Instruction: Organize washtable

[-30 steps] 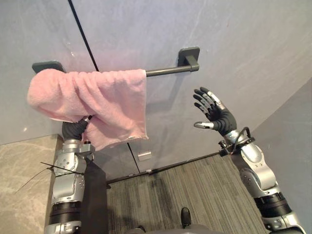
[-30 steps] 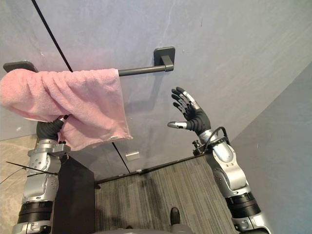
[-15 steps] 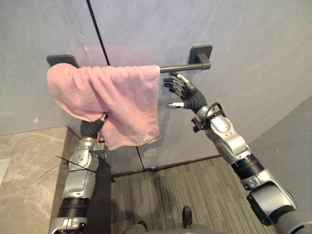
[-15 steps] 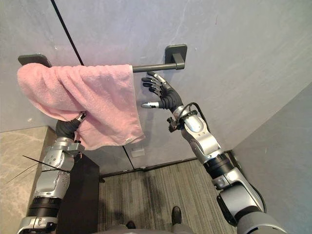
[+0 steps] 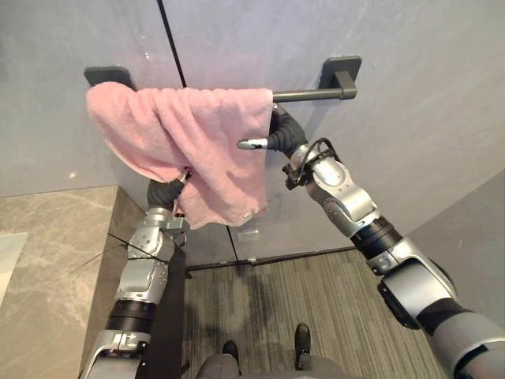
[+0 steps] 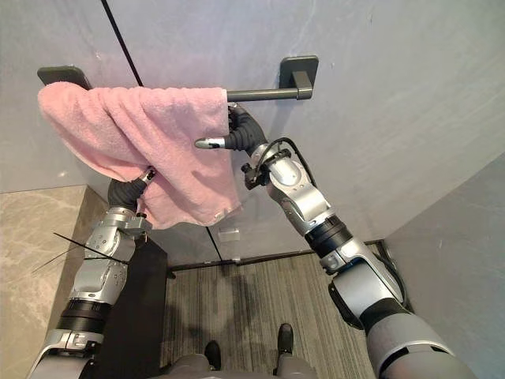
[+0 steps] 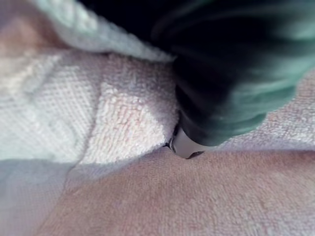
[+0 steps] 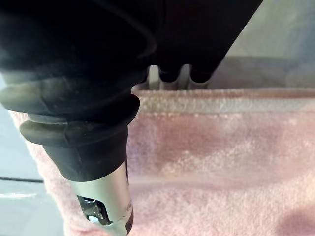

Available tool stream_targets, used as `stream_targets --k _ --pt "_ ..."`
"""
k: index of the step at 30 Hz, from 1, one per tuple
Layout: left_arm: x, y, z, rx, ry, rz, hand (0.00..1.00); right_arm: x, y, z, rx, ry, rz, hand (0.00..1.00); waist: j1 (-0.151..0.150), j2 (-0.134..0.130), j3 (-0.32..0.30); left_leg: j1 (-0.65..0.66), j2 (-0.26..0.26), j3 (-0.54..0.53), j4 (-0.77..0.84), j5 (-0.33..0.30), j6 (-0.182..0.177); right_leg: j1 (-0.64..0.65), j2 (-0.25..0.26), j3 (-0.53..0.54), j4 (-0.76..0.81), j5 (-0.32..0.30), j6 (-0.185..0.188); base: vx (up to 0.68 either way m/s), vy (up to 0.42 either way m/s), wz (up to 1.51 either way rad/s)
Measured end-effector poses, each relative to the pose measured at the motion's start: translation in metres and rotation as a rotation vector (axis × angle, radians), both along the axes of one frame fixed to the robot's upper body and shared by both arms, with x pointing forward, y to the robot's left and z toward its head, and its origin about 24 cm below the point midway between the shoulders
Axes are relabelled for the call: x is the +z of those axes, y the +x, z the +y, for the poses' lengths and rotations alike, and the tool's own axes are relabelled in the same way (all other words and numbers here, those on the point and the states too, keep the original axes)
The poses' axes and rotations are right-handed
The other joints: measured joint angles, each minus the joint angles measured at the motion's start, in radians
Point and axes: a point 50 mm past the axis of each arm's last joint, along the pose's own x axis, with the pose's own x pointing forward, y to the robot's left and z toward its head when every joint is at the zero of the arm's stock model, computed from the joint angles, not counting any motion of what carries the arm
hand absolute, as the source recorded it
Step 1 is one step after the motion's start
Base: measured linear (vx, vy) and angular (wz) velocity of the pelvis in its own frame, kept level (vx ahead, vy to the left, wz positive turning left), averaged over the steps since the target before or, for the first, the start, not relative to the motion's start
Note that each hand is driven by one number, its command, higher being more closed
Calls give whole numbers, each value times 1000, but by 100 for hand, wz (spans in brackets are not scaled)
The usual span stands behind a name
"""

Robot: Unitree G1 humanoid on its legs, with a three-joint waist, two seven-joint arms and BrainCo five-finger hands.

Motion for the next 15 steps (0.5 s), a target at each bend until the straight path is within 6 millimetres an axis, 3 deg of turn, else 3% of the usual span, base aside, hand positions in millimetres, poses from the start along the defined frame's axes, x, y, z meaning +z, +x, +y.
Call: stream_targets --k 5,10,15 --pt "3 1 0 3 -2 -9 100 3 1 -5 -13 7 -6 100 -2 -3 1 0 9 2 1 0 -1 0 1 3 0 1 -1 -34 -20 -1" --pt "13 3 9 19 30 -36 100 19 8 -35 -109 41 -52 100 -3 -3 2 4 10 7 1 1 -2 0 5 6 0 7 -2 -13 -4 -3" --pt "28 7 17 42 36 -85 100 14 10 -57 -175 85 -35 100 -4 -7 1 7 10 12 3 1 -2 1 5 11 0 12 -1 -36 -5 -4"
